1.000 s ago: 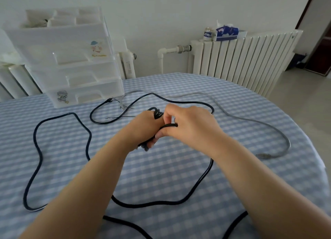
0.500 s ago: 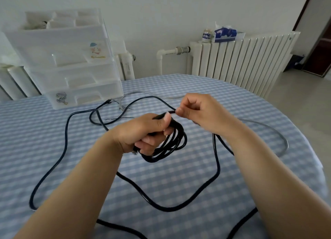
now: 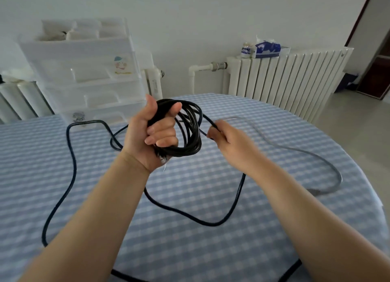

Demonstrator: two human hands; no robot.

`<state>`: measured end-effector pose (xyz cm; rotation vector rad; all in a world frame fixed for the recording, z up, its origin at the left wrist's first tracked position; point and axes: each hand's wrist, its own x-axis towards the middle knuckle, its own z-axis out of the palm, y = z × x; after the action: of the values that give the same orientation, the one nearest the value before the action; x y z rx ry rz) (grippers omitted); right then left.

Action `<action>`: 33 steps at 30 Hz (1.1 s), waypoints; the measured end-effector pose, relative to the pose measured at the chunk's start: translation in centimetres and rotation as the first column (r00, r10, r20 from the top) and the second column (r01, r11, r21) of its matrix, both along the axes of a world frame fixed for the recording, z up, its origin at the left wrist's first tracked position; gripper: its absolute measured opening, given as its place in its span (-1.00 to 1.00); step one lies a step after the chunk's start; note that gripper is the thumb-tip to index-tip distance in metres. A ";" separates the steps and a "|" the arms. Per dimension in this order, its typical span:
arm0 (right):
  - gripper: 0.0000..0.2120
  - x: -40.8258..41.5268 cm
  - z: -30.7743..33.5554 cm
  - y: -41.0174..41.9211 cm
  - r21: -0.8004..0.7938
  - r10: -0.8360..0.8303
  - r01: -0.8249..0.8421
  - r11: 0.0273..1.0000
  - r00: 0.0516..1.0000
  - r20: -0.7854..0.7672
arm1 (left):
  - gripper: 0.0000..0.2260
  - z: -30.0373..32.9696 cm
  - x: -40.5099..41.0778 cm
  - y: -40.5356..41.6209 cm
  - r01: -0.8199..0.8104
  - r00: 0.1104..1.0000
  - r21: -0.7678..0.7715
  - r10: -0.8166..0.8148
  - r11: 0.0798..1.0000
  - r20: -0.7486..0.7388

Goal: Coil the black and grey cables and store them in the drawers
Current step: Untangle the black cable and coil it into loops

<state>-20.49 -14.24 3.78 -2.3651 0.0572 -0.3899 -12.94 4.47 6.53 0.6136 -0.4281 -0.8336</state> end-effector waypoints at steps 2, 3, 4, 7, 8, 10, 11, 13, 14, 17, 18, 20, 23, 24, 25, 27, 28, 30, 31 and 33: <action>-0.71 -0.2 -0.1 0.9 -0.096 -0.007 -0.006 0.995 0.991 -0.132 | -0.52 0.2 -0.7 -0.5 -0.153 0.988 0.060 0.154 0.986 -0.012; -0.69 -0.3 -0.2 1.4 -0.139 -0.002 -0.023 0.990 0.984 -0.176 | -0.52 0.3 -1.0 -0.7 -0.214 0.976 0.076 0.216 0.974 -0.024; -0.69 -0.4 -0.3 2.0 -0.174 0.005 -0.041 0.984 0.979 -0.206 | -0.52 0.3 -1.1 -0.9 -0.263 0.963 0.088 0.267 0.961 -0.035; -0.75 -1.0 -0.6 3.3 -0.285 0.028 -0.108 0.953 0.963 -0.269 | -0.51 0.4 -1.3 -1.1 -0.386 0.919 0.118 0.393 0.915 -0.042; -0.73 -1.2 -0.6 3.5 -0.322 0.031 -0.128 0.938 0.957 -0.290 | -0.51 0.4 -1.3 -1.2 -0.419 0.903 0.128 0.427 0.899 -0.042; -0.69 -1.3 -0.6 3.5 -0.363 0.027 -0.144 0.920 0.951 -0.308 | -0.51 0.4 -1.6 -1.5 -0.465 0.880 0.138 0.474 0.874 -0.039; -0.69 -1.3 -0.6 3.5 -0.371 0.025 -0.145 0.917 0.951 -0.310 | -0.52 0.5 -1.7 -1.6 -0.480 0.872 0.142 0.489 0.866 -0.034; -0.68 -1.2 -0.7 3.3 -0.373 0.027 -0.154 0.915 0.946 -0.323 | -0.53 0.4 -1.9 -1.9 -0.509 0.856 0.160 0.517 0.846 -0.011; -0.67 -1.2 -0.9 3.2 -0.375 0.035 -0.165 0.912 0.944 -0.329 | -0.54 0.3 -1.9 -2.0 -0.528 0.845 0.170 0.534 0.832 0.010; -0.63 -1.1 -1.3 3.3 -0.366 0.066 -0.193 0.910 0.941 -0.332 | -0.56 0.1 -2.1 -2.2 -0.600 0.799 0.186 0.596 0.778 0.083; -0.60 -1.1 -1.3 3.3 -0.361 0.072 -0.197 0.911 0.941 -0.331 | -0.57 0.0 -2.2 -2.4 -0.630 0.776 0.186 0.622 0.754 0.106; -0.51 -0.9 -1.4 3.2 -0.364 0.090 -0.217 0.906 0.938 -0.334 | -0.59 -0.2 -2.5 -2.7 -0.702 0.712 0.179 0.680 0.690 0.174; -0.41 -0.9 -1.0 3.0 -0.316 0.128 -0.258 0.913 0.917 -0.379 | -0.62 -0.4 -3.1 -3.2 -0.800 0.595 0.133 0.749 0.585 0.290; -0.39 -1.0 -0.8 3.0 -0.281 0.141 -0.266 0.922 0.907 -0.396 | -0.61 -0.5 -3.3 -3.3 -0.824 0.559 0.109 0.764 0.556 0.323; -0.35 -1.2 -0.6 2.9 -0.246 0.152 -0.269 0.931 0.900 -0.409 | -0.58 -0.7 -3.5 -3.4 -0.842 0.525 0.087 0.770 0.532 0.363; -0.29 -1.5 -0.3 3.0 -0.176 0.152 -0.243 0.954 0.897 -0.416 | -0.54 -1.1 -4.0 -3.7 -0.864 0.458 0.040 0.753 0.501 0.473; -0.31 -1.5 -0.2 3.0 -0.158 0.136 -0.215 0.964 0.906 -0.400 | -0.53 -1.3 -4.2 -3.8 -0.869 0.425 0.014 0.729 0.495 0.537; -0.45 -1.5 0.1 3.1 -0.182 0.092 -0.165 0.969 0.931 -0.352 | -0.47 -1.8 -4.7 -4.1 -0.871 0.361 -0.020 0.668 0.490 0.650; -0.55 -1.6 0.1 3.2 -0.189 0.082 -0.154 0.970 0.936 -0.343 | -0.43 -2.1 -4.9 -4.2 -0.874 0.328 -0.034 0.639 0.486 0.696; -0.79 -1.8 0.0 3.6 -0.125 0.093 -0.146 0.981 0.928 -0.360 | -0.39 -2.9 -5.0 -4.4 -0.888 0.250 -0.052 0.576 0.456 0.778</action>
<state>-22.30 -10.66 3.83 -2.5462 0.0519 0.0986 -17.94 0.06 3.66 1.4347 -0.5730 0.3863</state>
